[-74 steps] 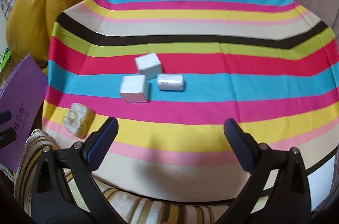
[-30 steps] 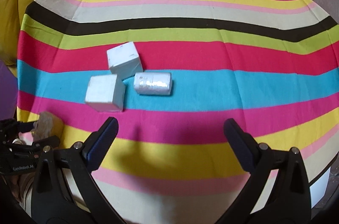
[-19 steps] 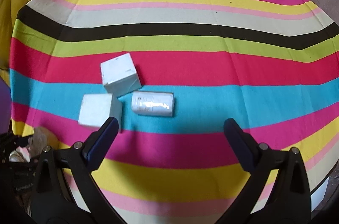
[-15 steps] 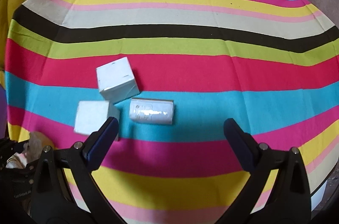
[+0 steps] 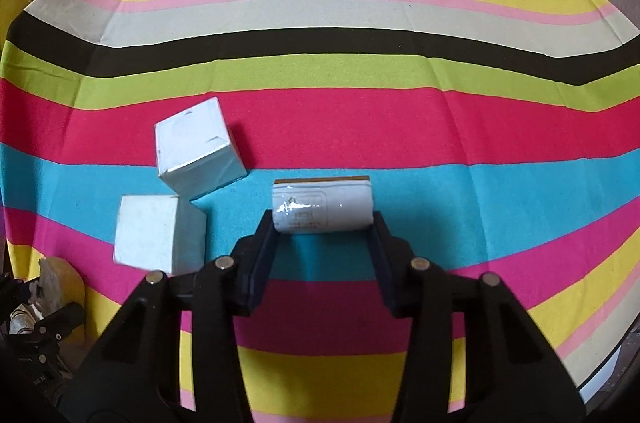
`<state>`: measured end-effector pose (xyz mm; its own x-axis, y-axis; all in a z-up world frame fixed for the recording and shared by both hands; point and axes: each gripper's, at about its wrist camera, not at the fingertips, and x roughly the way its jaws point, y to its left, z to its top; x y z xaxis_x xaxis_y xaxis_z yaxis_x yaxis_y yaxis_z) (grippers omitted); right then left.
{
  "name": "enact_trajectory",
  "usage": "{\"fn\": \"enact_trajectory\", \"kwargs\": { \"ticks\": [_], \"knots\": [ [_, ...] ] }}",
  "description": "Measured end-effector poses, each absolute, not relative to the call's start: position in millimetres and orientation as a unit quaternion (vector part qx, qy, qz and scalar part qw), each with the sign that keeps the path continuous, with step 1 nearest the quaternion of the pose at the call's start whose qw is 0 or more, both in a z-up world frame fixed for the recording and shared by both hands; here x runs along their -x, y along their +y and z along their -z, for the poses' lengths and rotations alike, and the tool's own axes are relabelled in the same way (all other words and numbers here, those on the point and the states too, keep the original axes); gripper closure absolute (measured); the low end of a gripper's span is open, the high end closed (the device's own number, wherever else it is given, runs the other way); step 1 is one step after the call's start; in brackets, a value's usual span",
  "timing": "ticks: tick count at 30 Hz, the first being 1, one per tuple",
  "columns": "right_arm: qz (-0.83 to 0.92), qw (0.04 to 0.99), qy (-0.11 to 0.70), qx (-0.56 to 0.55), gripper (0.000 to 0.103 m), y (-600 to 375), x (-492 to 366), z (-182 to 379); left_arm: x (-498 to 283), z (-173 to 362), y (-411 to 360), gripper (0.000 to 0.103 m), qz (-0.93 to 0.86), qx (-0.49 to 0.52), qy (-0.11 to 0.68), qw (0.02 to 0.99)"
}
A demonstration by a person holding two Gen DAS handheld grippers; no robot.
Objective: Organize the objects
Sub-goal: 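Grasp the yellow loofah sponge with the left tool while the right grasps the white roll, then carry the loofah sponge and white roll into the storage box and release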
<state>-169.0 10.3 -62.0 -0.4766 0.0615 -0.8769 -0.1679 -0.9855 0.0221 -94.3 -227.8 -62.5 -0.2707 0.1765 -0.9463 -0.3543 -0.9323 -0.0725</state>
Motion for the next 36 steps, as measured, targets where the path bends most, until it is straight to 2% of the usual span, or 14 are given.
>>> {"fn": "enact_trajectory", "kwargs": {
  "ticks": [15, 36],
  "knots": [
    [-0.872, 0.041, 0.072, 0.482, 0.054, 4, 113, 22, 75, 26, -238, 0.053, -0.826, 0.535, 0.067, 0.166],
    [-0.903, -0.058, 0.038, 0.424, 0.054, -96, 66, -66, 14, -79, -308, 0.053, -0.89, 0.431, 0.006, 0.146]
  ]
}}
